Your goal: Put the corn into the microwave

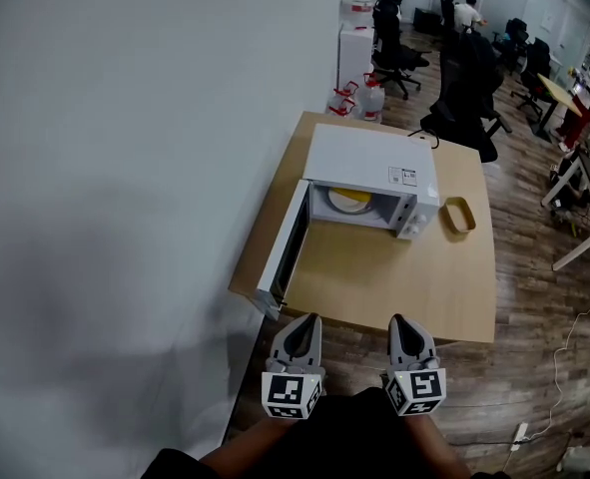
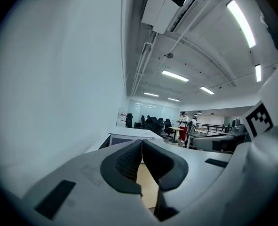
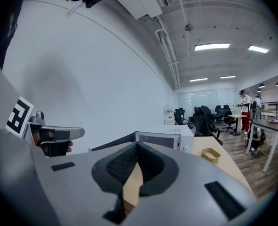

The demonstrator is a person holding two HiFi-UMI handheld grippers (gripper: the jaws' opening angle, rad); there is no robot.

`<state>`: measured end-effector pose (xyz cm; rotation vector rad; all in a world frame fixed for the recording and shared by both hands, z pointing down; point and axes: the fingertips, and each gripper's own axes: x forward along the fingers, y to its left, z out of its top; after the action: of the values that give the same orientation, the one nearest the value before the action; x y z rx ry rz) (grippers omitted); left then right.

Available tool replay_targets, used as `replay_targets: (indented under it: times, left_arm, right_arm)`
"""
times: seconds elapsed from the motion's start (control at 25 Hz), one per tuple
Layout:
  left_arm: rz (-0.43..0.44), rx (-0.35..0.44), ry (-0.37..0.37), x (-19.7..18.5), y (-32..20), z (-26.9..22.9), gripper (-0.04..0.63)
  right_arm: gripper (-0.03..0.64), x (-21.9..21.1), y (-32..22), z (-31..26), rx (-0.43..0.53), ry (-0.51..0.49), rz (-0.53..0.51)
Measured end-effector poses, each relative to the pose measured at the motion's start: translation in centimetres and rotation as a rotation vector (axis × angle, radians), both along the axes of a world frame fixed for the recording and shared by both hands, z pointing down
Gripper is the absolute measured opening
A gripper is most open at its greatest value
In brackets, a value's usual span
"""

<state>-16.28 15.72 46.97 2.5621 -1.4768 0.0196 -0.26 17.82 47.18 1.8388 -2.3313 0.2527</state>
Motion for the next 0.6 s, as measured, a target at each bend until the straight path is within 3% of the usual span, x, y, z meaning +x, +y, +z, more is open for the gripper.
replay_targets:
  times: [0.2,0.6]
  left_arm:
    - [0.015,-0.025,-0.002,0.7,0.5,0.2,0.017]
    - [0.022,0.0,-0.04,1.5,0.9,-0.3,0.017]
  right_arm:
    - [0.058,0.4,0.8,-0.5,0.02,0.006,0.003]
    - [0.058,1.7,1.8,-1.1,0.035,0.023,0.027]
